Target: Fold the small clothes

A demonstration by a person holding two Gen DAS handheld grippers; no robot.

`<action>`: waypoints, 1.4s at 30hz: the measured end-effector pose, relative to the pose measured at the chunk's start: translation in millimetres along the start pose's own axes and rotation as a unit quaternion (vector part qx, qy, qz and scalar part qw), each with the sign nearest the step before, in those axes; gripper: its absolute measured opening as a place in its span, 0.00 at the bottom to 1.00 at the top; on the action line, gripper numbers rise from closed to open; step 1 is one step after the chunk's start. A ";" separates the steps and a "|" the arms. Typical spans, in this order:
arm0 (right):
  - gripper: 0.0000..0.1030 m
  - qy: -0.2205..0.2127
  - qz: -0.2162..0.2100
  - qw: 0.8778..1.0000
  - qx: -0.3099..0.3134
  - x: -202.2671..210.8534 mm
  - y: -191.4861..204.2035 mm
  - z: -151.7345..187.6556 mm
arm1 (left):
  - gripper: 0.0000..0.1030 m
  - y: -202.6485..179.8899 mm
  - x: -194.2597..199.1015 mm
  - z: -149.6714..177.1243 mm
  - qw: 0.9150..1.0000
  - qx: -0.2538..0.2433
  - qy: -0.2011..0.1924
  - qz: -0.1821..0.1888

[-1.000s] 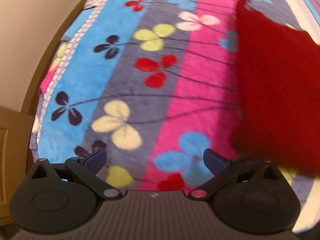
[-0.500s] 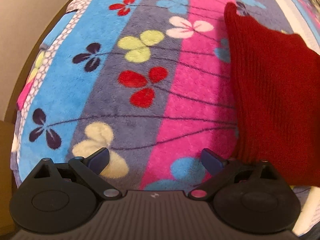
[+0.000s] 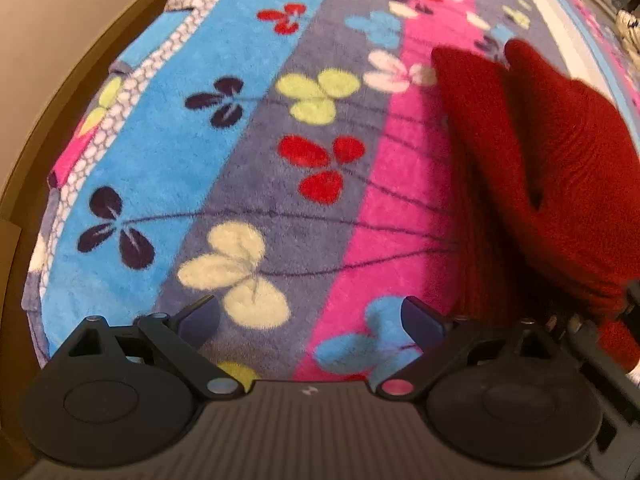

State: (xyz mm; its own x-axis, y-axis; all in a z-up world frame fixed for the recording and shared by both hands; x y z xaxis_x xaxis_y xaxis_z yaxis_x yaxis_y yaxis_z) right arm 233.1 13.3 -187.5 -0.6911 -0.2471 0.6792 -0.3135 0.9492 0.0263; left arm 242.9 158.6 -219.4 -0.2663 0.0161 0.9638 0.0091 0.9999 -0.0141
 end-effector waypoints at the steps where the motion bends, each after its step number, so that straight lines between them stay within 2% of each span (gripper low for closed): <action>1: 0.29 0.003 -0.015 1.000 -0.008 3.7 0.4 -0.6 | 0.96 -0.3 3.8 -0.8 1.000 0.001 -0.004 0.001; 3: 0.49 0.021 -0.052 0.998 -0.040 1.3 -5.2 4.9 | 0.96 -2.7 11.9 -3.2 1.000 0.002 -0.008 0.000; 4: 0.52 0.035 -0.077 0.994 -0.066 -0.6 -9.5 8.0 | 0.96 -4.3 16.7 -4.7 1.000 0.001 -0.012 0.000; 8: 0.52 0.050 -0.136 0.978 -0.152 21.5 -24.7 7.9 | 0.96 -16.9 42.8 -11.5 0.999 -0.005 -0.037 0.014; 10: 0.52 0.036 -0.144 0.969 -0.197 46.7 -43.5 1.1 | 0.97 -30.5 55.2 -15.9 0.998 -0.016 -0.053 0.019; 11: 0.52 0.019 -0.133 0.968 -0.210 59.5 -54.3 -1.7 | 0.97 -39.8 59.3 -17.6 0.998 -0.024 -0.059 0.021; 14: 0.52 -0.032 -0.029 0.978 -0.203 87.6 -93.2 -7.8 | 0.98 -68.6 55.1 -21.6 0.997 -0.051 -0.060 0.005; 15: 0.52 -0.034 0.006 0.981 -0.190 88.9 -104.0 -7.0 | 0.98 -76.6 48.2 -21.0 0.997 -0.058 -0.054 -0.008; 17: 0.53 0.001 0.050 0.982 -0.180 76.9 -121.0 1.1 | 1.00 -86.4 31.3 -17.9 0.996 -0.067 -0.043 -0.035; 19: 0.53 0.067 0.044 0.978 -0.190 50.9 -128.2 19.8 | 1.00 -86.8 10.5 -11.6 0.996 -0.069 -0.022 -0.052; 20: 0.54 0.094 0.043 0.977 -0.188 37.0 -127.1 32.7 | 1.00 -83.4 3.7 -8.2 0.996 -0.067 -0.013 -0.049; 21: 0.55 0.104 0.046 0.978 -0.175 30.3 -123.3 40.0 | 1.00 -78.7 1.0 -5.3 0.997 -0.059 -0.013 -0.041; 24: 0.61 0.098 0.047 0.982 -0.154 32.6 -112.6 40.3 | 1.00 -70.6 9.1 -3.1 0.999 -0.041 -0.009 -0.027; 28: 0.64 0.100 0.019 0.975 -0.199 59.4 -125.0 25.3 | 1.00 -76.4 36.1 2.6 0.999 -0.038 -0.004 -0.021; 30: 0.78 0.100 0.018 0.973 -0.207 77.4 -126.9 21.3 | 1.00 -80.5 49.5 12.1 0.999 -0.038 -0.004 -0.017; 31: 0.79 0.110 0.027 0.971 -0.209 85.1 -128.6 19.7 | 1.00 -82.2 55.0 17.6 0.999 -0.036 -0.003 -0.011; 33: 0.79 0.133 0.042 0.968 -0.208 100.1 -127.7 19.4 | 1.00 -84.8 65.9 31.6 0.999 -0.033 -0.002 -0.001; 35: 0.80 0.137 0.047 0.968 -0.206 114.4 -123.8 20.8 | 1.00 -86.4 74.3 44.4 0.999 -0.038 -0.007 -0.003; 38: 0.80 0.124 0.047 0.968 -0.211 138.0 -116.3 24.6 | 1.00 -86.5 83.1 65.8 0.999 -0.047 -0.011 -0.012; 42: 0.80 0.105 0.038 0.970 -0.214 171.0 -106.2 31.8 | 1.00 -84.6 93.3 89.9 0.999 -0.034 -0.005 0.009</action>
State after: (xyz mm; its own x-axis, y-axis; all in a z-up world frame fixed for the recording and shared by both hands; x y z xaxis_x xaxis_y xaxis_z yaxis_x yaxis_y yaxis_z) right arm 127.5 -136.0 -97.4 -0.5395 -0.1697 0.8247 0.0641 0.9683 0.2412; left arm 130.7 76.0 -152.3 -0.2749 0.0351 0.9608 0.0791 0.9968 -0.0138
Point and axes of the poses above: each gripper's, at about its wrist camera, not at the fingertips, and x roughly against the way its jaws point, y to its left, z to its underside, the point moved 4 cm from there along -x, roughly the way its jaws point, and after that the axes turned 6 degrees about -x, right-handed, at the moved point
